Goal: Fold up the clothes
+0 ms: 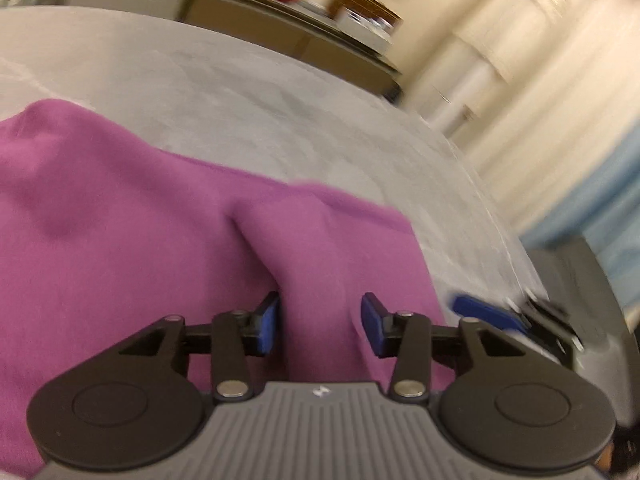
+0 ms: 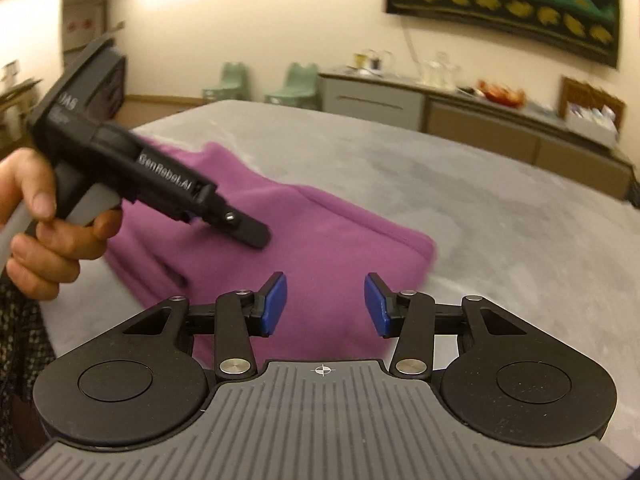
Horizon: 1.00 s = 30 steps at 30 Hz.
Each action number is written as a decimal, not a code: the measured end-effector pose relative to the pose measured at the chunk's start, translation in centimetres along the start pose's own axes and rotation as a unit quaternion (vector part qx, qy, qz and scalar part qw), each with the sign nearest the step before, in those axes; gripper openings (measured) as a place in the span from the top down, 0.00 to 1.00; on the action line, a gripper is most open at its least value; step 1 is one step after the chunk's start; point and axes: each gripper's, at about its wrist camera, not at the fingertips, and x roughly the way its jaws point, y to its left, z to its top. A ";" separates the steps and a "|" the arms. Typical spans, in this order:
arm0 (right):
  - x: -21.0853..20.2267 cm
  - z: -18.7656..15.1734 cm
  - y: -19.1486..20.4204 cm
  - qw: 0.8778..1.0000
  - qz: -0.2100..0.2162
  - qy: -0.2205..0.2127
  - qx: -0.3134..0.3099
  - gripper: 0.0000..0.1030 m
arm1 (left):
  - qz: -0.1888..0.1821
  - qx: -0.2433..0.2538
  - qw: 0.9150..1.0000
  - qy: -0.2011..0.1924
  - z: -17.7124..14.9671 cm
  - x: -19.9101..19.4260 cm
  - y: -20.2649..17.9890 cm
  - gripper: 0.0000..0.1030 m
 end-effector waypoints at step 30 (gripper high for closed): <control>2.1 0.0 -1.4 0.998 -0.004 0.064 0.019 0.42 | 0.093 0.061 0.994 0.002 -2.5 -0.7 -2.8 0.67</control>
